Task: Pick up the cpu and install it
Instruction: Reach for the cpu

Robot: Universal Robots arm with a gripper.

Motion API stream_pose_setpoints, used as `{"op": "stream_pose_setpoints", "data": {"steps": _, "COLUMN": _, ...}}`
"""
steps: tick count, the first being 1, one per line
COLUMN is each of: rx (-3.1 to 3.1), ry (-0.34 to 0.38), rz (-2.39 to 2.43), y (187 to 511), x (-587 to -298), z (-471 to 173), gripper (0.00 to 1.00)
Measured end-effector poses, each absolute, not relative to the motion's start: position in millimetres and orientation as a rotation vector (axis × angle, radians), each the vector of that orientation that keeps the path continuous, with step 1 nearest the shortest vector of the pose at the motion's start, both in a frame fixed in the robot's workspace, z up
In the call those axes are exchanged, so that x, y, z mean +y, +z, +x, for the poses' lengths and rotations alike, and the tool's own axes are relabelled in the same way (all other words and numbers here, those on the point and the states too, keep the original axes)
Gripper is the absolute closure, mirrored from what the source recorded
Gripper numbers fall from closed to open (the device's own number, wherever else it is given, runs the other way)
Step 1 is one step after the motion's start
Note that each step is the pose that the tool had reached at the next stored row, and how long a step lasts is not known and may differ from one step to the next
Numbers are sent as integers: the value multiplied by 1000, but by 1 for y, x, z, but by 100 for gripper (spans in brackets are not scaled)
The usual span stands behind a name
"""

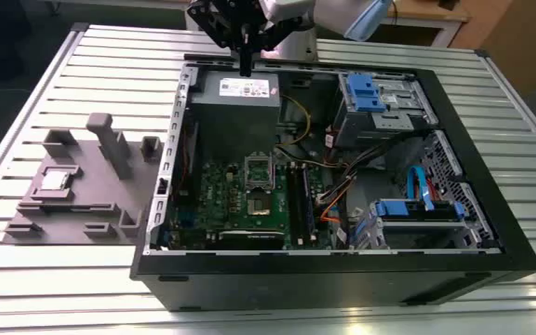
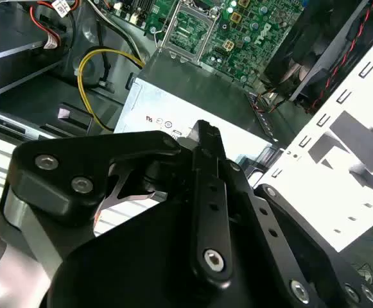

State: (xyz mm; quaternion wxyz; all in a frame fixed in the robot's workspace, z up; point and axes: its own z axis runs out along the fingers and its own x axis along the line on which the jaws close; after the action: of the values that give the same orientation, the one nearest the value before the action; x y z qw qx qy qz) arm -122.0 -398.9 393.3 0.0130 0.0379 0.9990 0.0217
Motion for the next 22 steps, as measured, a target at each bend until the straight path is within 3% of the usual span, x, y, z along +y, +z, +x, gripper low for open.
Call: {"op": "stream_pose_setpoints", "data": {"steps": 22, "rx": 3112, "ry": 68, "rz": 118, "y": 393, "x": -399, "z": -128, "gripper": 90}}
